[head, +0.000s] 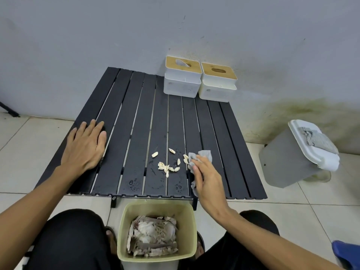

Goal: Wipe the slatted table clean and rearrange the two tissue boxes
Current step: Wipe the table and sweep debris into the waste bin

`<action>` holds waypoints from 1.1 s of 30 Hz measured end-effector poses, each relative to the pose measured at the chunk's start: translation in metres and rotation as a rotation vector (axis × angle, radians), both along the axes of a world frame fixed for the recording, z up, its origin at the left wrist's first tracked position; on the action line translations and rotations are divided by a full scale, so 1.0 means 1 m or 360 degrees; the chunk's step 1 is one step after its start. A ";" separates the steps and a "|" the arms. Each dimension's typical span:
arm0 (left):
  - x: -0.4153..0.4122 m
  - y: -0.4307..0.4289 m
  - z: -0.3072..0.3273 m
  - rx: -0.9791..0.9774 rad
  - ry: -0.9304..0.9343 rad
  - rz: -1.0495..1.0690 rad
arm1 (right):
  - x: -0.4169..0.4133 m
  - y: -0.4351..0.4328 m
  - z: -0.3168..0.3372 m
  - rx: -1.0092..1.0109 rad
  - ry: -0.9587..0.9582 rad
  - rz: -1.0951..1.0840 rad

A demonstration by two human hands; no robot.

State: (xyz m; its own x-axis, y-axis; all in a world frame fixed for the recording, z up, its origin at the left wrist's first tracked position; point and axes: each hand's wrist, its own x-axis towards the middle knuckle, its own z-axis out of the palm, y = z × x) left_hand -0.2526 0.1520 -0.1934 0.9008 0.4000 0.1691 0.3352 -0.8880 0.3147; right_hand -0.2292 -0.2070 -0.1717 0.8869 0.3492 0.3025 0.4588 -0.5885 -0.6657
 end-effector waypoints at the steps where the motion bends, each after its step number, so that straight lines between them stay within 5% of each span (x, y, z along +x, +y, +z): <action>1: 0.000 0.000 0.000 -0.0002 0.0002 0.0003 | -0.008 0.006 0.001 0.0079 0.0017 -0.0008; 8: 0.000 0.000 0.001 -0.0002 0.0024 0.0001 | 0.024 -0.033 0.025 0.0089 -0.0086 -0.0492; 14: -0.001 -0.002 0.004 -0.0026 0.0029 0.0007 | 0.019 -0.044 -0.009 -0.0592 0.0077 -0.0757; 24: 0.000 -0.003 0.004 -0.0014 0.0019 0.0018 | -0.027 0.027 -0.012 0.0004 0.0046 -0.0196; 28: 0.001 -0.001 0.000 0.0005 0.0016 0.0025 | 0.013 0.020 0.006 0.0307 0.0003 -0.0370; 33: 0.003 0.001 -0.002 0.0016 0.0005 0.0027 | 0.079 0.012 -0.001 -0.0366 0.0005 -0.0284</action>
State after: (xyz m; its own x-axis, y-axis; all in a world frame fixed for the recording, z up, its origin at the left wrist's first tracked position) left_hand -0.2501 0.1528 -0.1950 0.8944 0.4134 0.1706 0.3511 -0.8854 0.3045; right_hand -0.1501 -0.1954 -0.1728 0.9413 0.2467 0.2305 0.3326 -0.7953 -0.5068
